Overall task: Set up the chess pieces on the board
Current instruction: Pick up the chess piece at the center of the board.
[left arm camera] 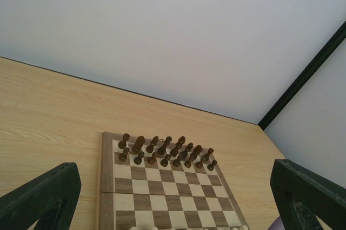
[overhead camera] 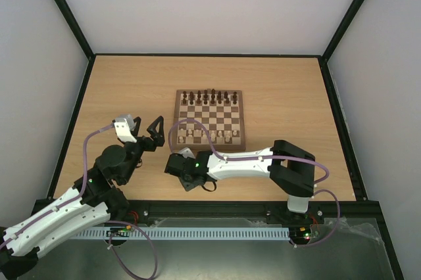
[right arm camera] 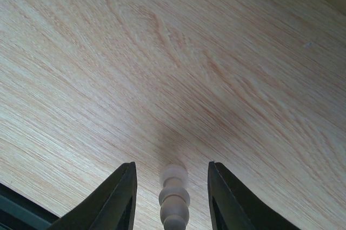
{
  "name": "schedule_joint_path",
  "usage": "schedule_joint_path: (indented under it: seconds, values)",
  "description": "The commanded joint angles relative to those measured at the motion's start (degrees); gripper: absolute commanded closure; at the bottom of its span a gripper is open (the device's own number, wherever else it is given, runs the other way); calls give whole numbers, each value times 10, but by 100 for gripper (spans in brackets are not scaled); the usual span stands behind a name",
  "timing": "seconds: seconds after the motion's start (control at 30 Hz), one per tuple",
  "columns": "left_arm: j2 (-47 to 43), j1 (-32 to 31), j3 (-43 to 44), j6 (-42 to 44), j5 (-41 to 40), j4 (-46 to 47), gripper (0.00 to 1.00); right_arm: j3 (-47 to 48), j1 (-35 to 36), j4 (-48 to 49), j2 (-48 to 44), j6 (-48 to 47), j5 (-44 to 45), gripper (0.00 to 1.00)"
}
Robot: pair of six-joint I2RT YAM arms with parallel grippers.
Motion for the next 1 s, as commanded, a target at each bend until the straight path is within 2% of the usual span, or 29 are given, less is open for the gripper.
schedule_joint_path:
  seconds: [0.0, 0.17, 0.7, 0.97]
  values:
    - [2, -1, -2, -5, -7, 7, 1, 8, 11, -38, 5, 14, -2, 64]
    - [6, -1, -2, -5, -7, 7, 1, 3, 19, -47, 5, 24, -2, 68]
    - [6, -1, 0, -6, -1, 7, 1, -1, 23, -68, -10, 39, 2, 91]
    - [3, -1, -1, -6, -2, 8, 1, 21, 23, -100, -17, 32, 14, 92]
